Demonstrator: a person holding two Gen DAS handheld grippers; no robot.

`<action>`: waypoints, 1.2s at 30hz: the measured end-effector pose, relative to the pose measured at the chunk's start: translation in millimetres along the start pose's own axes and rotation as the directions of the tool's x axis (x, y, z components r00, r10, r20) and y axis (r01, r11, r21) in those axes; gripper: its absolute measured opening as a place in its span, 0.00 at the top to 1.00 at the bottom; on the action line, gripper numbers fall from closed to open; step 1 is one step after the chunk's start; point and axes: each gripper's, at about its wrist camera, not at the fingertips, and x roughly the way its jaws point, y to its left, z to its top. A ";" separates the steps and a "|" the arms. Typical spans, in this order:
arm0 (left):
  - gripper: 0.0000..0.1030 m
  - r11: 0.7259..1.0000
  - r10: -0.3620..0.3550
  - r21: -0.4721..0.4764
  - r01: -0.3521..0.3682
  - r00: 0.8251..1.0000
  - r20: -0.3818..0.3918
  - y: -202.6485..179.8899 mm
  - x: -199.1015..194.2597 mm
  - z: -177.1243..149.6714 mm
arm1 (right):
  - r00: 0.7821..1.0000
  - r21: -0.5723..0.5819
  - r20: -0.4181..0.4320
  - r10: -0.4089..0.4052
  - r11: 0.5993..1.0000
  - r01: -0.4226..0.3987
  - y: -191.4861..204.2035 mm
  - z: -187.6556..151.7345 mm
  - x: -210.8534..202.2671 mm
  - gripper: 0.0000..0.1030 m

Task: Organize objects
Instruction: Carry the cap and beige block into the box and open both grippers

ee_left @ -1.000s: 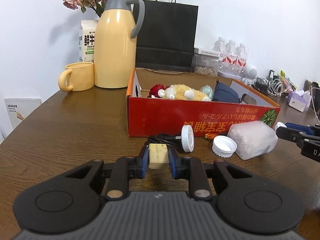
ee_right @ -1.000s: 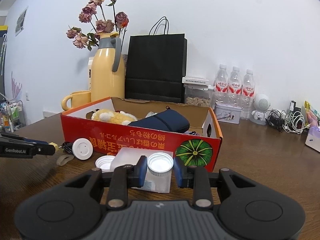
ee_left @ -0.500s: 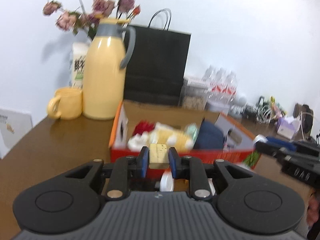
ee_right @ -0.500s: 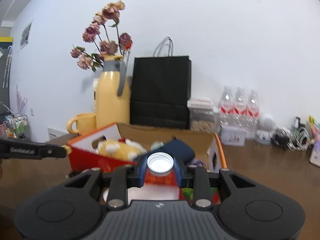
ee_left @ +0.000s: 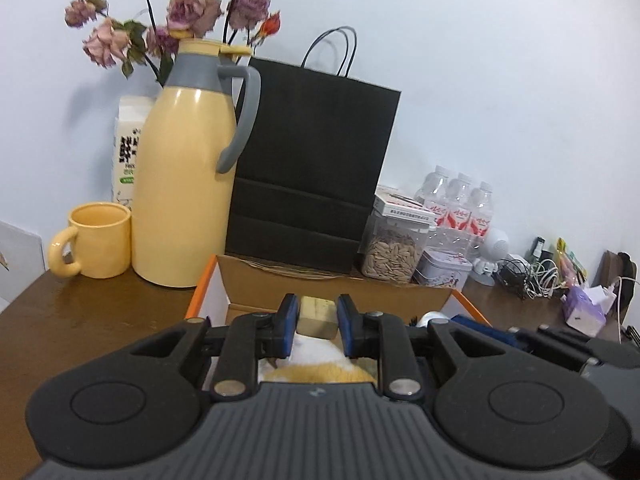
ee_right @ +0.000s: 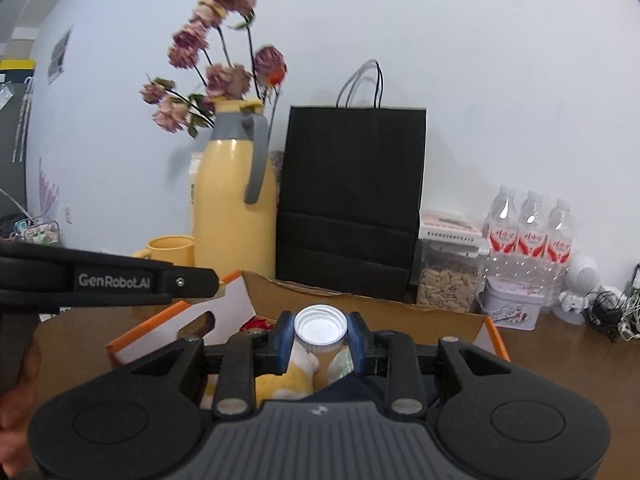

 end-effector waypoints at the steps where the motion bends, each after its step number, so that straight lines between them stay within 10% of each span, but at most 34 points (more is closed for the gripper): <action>1: 0.78 1.000 -0.001 -0.005 0.001 1.000 -0.006 0.6 7.6 1.3 | 1.000 0.006 -0.012 0.004 1.000 -0.004 -1.2 0.4 7.7 0.74; 11: 0.77 0.999 0.006 -0.033 -0.009 0.997 -0.080 14.5 47.9 -3.4 | 0.997 0.047 -0.078 0.011 0.999 -0.008 -17.7 -10.6 45.0 0.74; 13: 0.63 0.999 0.017 -0.029 -0.020 0.997 -0.081 15.3 47.7 -4.0 | 0.996 0.056 -0.087 0.004 0.998 0.001 -21.5 -11.3 46.9 0.73; 15: 0.10 0.999 0.020 -0.026 -0.022 0.998 -0.067 14.8 44.9 -4.3 | 0.995 0.062 -0.099 -0.010 0.998 0.016 -23.9 -12.1 48.2 0.72; 16: 0.00 0.999 0.032 -0.027 -0.034 0.998 -0.050 14.4 42.5 -4.5 | 0.995 0.068 -0.099 -0.019 0.997 0.026 -25.4 -11.8 48.1 0.64; 19: 0.00 0.996 0.084 -0.010 -0.084 0.996 -0.015 12.0 39.2 -3.8 | 0.994 0.080 -0.094 -0.058 0.995 0.065 -29.7 -10.5 46.3 0.12; 21: 0.00 0.996 0.091 -0.009 -0.091 0.996 -0.026 11.3 40.3 -4.1 | 0.993 0.090 -0.078 -0.088 0.991 0.095 -32.6 -9.5 44.7 0.01; 36: 0.00 0.995 0.095 -0.024 -0.095 0.995 0.001 13.5 32.6 -7.7 | 0.990 0.089 -0.082 -0.112 0.989 0.120 -33.9 -6.4 40.7 0.00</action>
